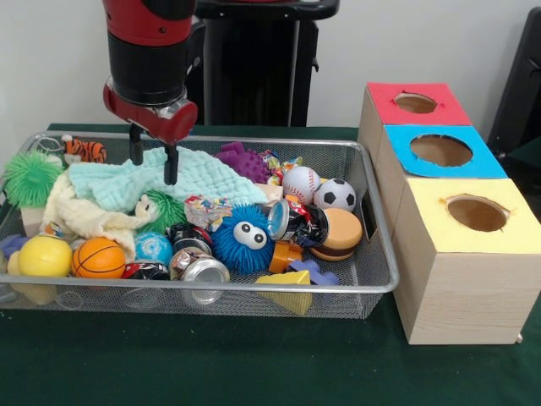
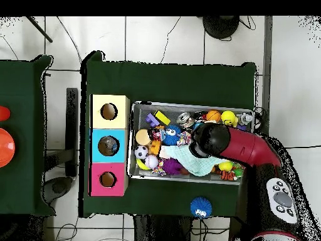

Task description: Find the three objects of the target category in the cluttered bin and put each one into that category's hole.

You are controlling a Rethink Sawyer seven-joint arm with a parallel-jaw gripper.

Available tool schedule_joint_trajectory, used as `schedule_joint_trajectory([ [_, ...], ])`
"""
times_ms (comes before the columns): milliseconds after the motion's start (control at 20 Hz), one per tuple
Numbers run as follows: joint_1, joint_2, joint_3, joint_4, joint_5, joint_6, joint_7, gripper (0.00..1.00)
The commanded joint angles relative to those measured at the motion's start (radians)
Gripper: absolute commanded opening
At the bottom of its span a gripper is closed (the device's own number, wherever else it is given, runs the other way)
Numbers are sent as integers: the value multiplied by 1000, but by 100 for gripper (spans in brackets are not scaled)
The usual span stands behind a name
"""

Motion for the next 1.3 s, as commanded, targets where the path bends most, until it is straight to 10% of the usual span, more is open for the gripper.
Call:
schedule_joint_trajectory([
  [50, -36, 37, 37, 27, -49, 52, -41, 100],
  [1300, -317, 157, 186, 226, -151, 17, -202, 100],
])
